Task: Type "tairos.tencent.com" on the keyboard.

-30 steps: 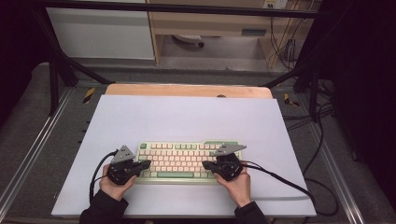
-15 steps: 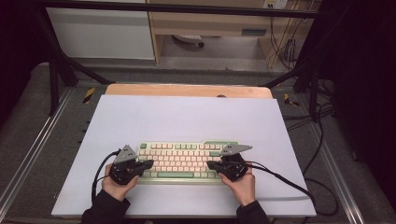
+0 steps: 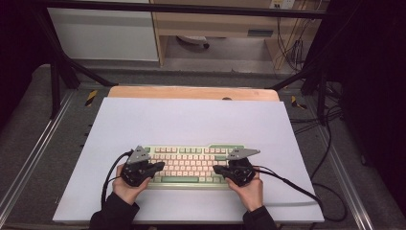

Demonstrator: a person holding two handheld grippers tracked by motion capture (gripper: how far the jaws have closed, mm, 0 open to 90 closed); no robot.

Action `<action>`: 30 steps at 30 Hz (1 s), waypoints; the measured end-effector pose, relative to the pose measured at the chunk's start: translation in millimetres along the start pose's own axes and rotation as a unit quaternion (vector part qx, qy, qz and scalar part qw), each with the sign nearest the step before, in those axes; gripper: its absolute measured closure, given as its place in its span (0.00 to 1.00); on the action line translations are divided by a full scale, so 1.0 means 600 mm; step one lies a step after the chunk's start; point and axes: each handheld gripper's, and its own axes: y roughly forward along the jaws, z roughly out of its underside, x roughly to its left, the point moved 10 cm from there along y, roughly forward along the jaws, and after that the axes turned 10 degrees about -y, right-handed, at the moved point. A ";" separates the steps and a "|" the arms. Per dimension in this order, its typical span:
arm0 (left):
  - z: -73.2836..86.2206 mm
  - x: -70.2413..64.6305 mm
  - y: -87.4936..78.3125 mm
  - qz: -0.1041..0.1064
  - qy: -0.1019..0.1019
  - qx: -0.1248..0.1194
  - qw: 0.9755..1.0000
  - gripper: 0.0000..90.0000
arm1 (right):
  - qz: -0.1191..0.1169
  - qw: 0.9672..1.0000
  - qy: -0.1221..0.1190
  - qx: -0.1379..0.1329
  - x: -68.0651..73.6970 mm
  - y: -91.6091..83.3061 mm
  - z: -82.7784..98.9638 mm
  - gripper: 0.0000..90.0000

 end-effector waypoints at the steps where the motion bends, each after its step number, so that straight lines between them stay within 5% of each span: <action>1: -0.003 -0.002 0.003 0.001 -0.001 -0.001 1.000 1.00 | 0.000 1.000 -0.001 0.000 0.000 0.000 0.000 1.00; 30: -0.024 -0.010 0.077 -0.008 -0.003 0.018 1.000 1.00 | -0.003 1.000 0.000 0.002 0.001 0.003 0.002 1.00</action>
